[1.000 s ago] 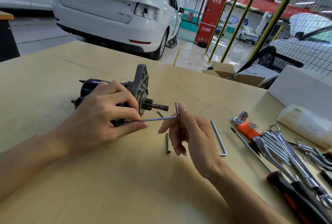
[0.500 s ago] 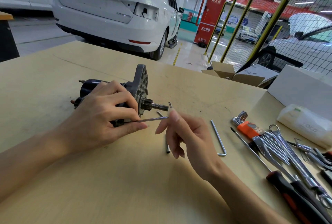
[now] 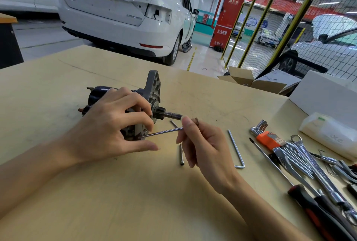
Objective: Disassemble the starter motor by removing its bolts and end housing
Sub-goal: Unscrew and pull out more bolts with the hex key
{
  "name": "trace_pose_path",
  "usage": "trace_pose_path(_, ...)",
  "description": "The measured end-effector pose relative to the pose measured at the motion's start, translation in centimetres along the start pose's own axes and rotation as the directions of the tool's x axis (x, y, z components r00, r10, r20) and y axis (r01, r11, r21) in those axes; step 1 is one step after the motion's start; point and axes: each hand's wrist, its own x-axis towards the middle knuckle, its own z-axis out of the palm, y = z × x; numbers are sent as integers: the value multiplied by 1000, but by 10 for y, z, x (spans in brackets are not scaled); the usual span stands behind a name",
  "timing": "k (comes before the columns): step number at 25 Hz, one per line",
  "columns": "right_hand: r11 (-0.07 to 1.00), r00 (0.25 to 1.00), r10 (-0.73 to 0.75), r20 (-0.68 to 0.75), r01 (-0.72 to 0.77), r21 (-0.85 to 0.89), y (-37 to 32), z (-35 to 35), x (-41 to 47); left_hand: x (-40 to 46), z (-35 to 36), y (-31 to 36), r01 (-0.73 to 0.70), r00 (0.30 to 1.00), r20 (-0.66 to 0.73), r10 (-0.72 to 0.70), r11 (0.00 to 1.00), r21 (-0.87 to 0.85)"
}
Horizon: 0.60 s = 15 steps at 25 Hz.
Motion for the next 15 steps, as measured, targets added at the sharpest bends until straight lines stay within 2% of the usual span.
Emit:
trace_pose_path(3,1000,1000,2,-19,-3,-16,1,0,0,-1,-4,-7,-37,998,51,36,999,10)
trace_pose_path(8,1000,1000,-10,-27,9,-26,2,0,0,-3,-15,-21,-22,995,98,19,999,30)
trace_pose_path(15,999,999,-16,-37,14,-41,2,0,1,-3,-16,-22,-51,999,17,50,999,11)
